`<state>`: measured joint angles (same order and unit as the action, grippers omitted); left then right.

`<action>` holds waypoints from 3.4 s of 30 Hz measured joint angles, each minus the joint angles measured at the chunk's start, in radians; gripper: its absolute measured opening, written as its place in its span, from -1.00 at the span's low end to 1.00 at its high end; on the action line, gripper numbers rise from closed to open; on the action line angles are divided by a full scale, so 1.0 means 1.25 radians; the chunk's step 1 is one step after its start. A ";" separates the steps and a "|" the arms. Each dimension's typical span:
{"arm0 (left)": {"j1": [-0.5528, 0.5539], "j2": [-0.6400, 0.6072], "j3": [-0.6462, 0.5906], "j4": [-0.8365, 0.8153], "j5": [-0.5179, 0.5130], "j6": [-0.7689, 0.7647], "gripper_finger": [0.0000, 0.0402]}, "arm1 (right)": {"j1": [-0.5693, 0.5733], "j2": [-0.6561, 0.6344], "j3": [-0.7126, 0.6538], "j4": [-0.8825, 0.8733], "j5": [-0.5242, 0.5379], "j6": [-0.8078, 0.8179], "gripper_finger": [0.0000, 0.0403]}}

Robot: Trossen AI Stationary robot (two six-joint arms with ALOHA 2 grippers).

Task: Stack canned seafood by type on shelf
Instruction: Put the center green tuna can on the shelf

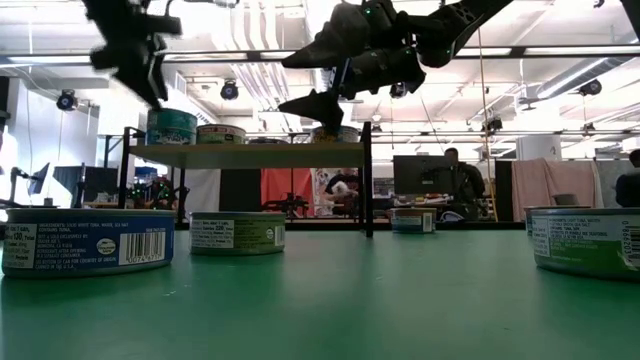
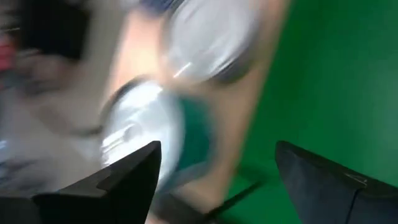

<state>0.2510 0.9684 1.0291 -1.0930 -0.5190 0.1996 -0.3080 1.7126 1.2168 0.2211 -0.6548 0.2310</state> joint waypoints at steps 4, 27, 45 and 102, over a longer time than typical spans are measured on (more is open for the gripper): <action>-0.082 -0.002 0.016 0.061 0.149 -0.117 0.48 | 0.018 -0.001 0.000 0.000 0.017 -0.036 0.77; -0.850 0.227 -0.066 0.159 -0.335 -0.736 0.48 | 0.294 -0.054 -0.007 -0.281 0.566 0.008 0.77; -0.848 0.425 -0.060 0.229 -0.368 -0.817 0.45 | 0.400 -0.061 -0.066 -0.505 0.566 0.328 0.77; -0.705 0.478 -0.119 0.367 -0.316 -0.611 -1.00 | 0.401 -0.060 -0.327 0.295 0.805 -0.155 -0.94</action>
<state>-0.6306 1.5663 0.8805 -0.6341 -0.9136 -0.5646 0.1930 1.6382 0.8082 0.5896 0.3512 0.0375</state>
